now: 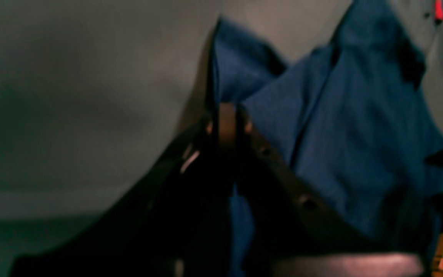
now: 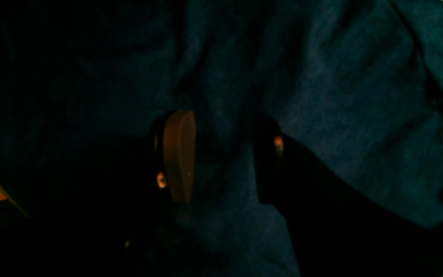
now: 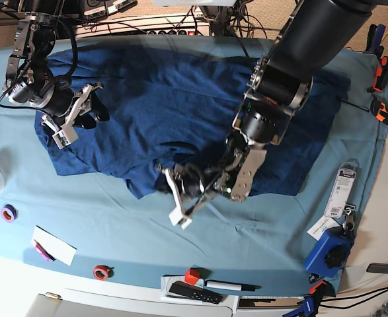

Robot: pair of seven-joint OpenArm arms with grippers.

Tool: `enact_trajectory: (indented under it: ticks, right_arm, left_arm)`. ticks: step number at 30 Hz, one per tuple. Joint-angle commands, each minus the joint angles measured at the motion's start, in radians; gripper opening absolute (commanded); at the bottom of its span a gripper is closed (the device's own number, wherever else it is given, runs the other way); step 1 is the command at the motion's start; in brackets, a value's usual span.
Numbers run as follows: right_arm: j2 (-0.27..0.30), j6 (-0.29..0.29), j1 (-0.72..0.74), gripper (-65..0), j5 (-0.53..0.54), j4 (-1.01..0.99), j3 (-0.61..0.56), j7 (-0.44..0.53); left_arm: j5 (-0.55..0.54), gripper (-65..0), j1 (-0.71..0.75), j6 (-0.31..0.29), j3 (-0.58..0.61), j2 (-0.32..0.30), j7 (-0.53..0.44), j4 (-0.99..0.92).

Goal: Layout the t-shirt on the table in an organized manner, then fold the t-shirt properly
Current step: 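Reach the left gripper to the bunched hem and grasp it, then drag the grasped hem fabric away from the t-shirt body with the left gripper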

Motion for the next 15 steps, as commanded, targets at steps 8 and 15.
enact_trajectory:
  ticks: [8, 15]
  right_arm:
    - [0.014, 0.001, 0.008, -40.1, -0.007, 0.017, 0.007, 0.015]
    - [0.014, 0.001, 0.008, -40.1, -0.007, 0.017, 0.007, 0.016]
  left_arm:
    - [-0.030, -62.0, -0.049, -0.016, -0.001, 0.025, -0.023, 0.016]
    - [-0.029, -52.9, -0.048, -0.016, -0.001, 0.025, -0.027, 0.016]
